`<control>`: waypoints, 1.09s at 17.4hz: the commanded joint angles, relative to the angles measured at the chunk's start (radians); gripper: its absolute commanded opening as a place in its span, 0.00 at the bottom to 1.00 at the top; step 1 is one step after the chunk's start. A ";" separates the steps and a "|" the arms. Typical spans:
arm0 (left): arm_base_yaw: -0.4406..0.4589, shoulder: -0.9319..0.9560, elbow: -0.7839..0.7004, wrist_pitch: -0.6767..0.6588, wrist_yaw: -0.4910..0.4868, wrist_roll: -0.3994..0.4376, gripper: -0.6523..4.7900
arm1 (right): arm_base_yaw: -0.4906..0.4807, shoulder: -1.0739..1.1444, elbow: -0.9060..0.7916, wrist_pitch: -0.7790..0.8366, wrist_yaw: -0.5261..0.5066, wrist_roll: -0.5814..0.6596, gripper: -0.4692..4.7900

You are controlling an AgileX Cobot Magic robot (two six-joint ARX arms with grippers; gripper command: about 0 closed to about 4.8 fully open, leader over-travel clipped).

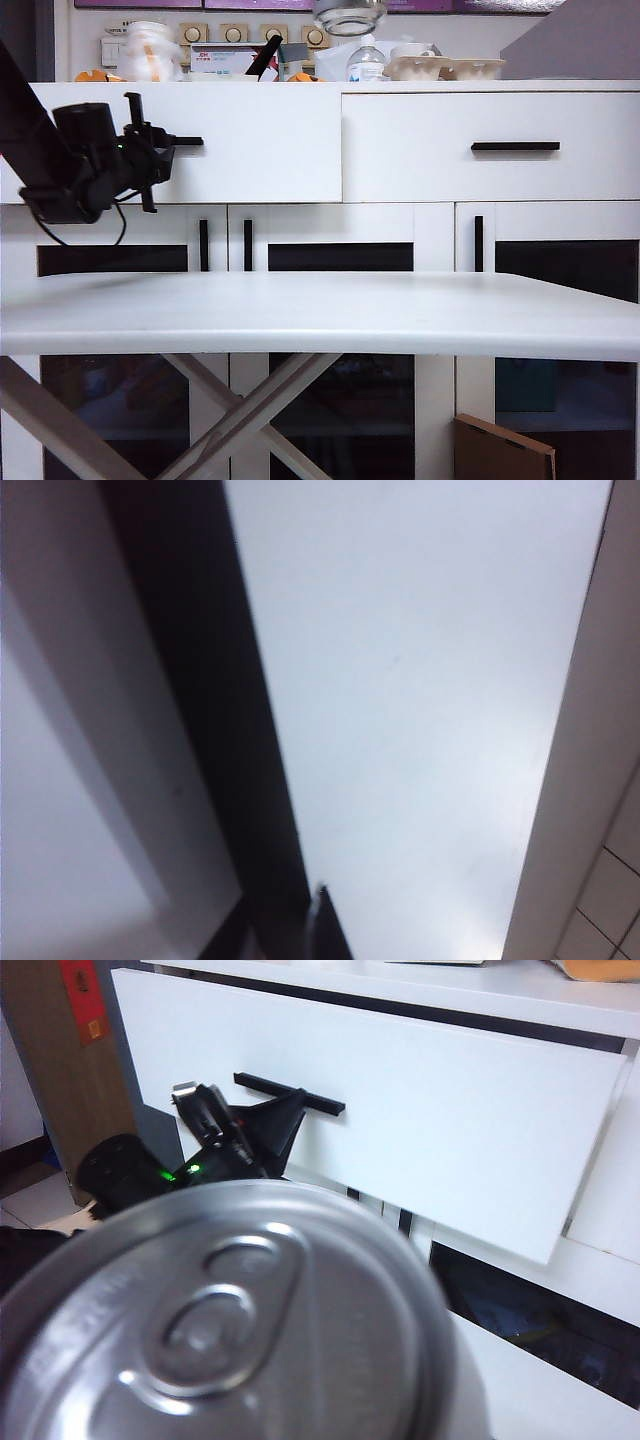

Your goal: Pick up a can of beer from the white table, open the left drawer, place the beer inside the drawer, and finally close the drawer.

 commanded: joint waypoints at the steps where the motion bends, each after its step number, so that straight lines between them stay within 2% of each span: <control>1: -0.001 -0.060 -0.124 0.092 0.060 0.045 0.11 | 0.001 -0.016 0.013 0.062 0.000 0.000 0.17; 5: 0.000 -0.115 -0.275 0.205 0.060 0.023 0.11 | 0.002 -0.016 0.013 0.062 -0.001 0.000 0.17; 14: 0.003 -0.345 -0.669 0.272 0.060 0.060 0.11 | 0.000 -0.041 0.013 0.054 0.005 -0.008 0.17; 19: 0.003 -0.417 -0.762 0.293 0.060 0.069 0.11 | 0.000 -0.077 0.013 0.017 0.048 -0.041 0.17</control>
